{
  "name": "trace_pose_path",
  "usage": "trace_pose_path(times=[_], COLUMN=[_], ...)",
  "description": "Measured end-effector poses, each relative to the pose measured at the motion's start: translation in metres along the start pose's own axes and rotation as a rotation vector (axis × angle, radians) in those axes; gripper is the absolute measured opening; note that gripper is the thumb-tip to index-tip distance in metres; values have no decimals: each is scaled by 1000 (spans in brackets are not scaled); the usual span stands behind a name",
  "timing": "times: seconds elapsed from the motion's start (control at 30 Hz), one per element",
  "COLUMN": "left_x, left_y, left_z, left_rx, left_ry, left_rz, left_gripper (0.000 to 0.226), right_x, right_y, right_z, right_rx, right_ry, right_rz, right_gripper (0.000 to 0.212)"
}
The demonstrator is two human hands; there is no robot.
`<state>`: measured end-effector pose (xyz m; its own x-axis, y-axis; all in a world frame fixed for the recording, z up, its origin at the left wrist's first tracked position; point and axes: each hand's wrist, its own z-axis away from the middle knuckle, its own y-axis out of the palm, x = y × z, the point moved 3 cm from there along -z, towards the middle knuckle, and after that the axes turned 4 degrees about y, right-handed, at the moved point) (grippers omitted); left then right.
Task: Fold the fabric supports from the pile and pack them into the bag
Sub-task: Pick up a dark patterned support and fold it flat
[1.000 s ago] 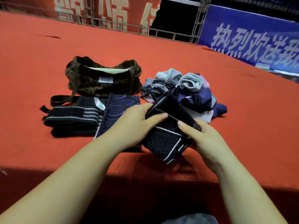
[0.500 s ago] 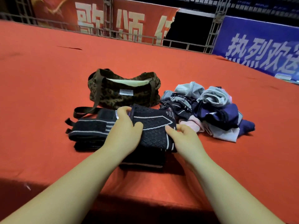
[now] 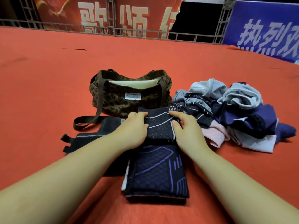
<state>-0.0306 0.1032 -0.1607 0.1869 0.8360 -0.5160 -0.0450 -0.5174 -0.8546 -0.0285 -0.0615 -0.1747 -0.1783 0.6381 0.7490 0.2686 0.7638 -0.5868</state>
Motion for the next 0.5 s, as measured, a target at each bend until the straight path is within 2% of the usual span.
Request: trace_pose_path(times=[0.33, 0.4, 0.5], left_x=[18, 20, 15], left_y=[9, 11, 7], left_z=[-21, -20, -19], left_rx=[73, 78, 39], left_ry=[3, -6, 58], left_rz=[-170, -285, -609], left_gripper=[50, 49, 50], right_x=[-24, -27, -27], right_y=[23, 25, 20], right_z=[-22, -23, -24], right_rx=[137, 163, 155], right_ry=[10, 16, -13], right_rz=[109, 136, 251], right_gripper=[36, 36, 36])
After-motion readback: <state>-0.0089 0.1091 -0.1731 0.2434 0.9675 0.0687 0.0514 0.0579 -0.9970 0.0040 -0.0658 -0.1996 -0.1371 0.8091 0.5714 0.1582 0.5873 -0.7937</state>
